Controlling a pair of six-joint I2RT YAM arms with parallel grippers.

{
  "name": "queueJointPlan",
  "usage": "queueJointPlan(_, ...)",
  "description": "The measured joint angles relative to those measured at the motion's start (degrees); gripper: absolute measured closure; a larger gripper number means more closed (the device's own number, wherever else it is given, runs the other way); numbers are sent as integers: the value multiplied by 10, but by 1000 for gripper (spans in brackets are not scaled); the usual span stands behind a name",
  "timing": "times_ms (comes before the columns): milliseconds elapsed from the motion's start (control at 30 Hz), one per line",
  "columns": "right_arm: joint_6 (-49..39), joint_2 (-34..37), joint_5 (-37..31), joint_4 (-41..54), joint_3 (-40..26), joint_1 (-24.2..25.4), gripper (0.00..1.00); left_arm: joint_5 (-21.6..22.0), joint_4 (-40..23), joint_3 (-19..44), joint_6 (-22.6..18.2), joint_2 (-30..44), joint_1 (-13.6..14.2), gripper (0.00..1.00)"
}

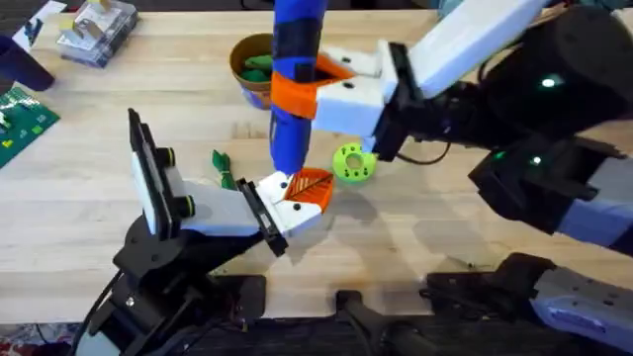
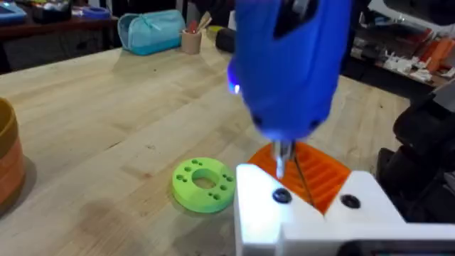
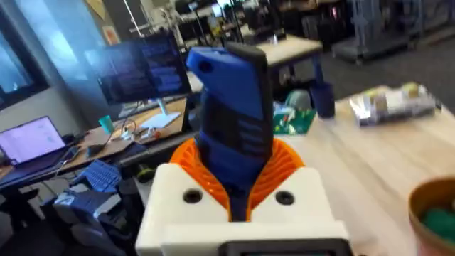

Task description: Pick up the gripper from the table and insert it into the empty holder that is missing its gripper. Then pick up a screw, insert it into the mounting hole, and use the screwdriver to tighten it. Finally, clean up the table by picking up the vegetable and placing it into the bucket.

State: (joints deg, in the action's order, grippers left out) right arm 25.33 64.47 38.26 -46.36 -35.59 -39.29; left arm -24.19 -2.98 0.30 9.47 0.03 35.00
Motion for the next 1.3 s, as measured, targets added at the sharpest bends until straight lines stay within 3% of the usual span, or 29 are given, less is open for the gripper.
queueJointPlan(200, 11, 0, 5, -117, 0, 14, 917, 0, 0, 0, 0, 0, 0, 989)
queueJointPlan(500, 44, 0, 6, -116, 0, 42, 916, 0, 0, 0, 0, 0, 0, 989)
queueJointPlan(600, 38, 0, 7, -85, 0, 50, 918, 0, 0, 0, 0, 0, 0, 989)
queueJointPlan(767, -2, 0, 7, 50, 0, 102, 917, 0, 0, 0, 0, 0, 0, 989)
queueJointPlan(900, -74, 0, 3, 171, 1, 173, 918, 0, 0, 0, 0, 0, 0, 989)
queueJointPlan(1067, -254, 0, -6, 329, 1, 255, 917, 3, 0, 0, 0, 0, 0, 989)
queueJointPlan(1300, -512, 0, -92, 423, 2, 306, 916, 5, 0, 0, 0, 0, 0, 989)
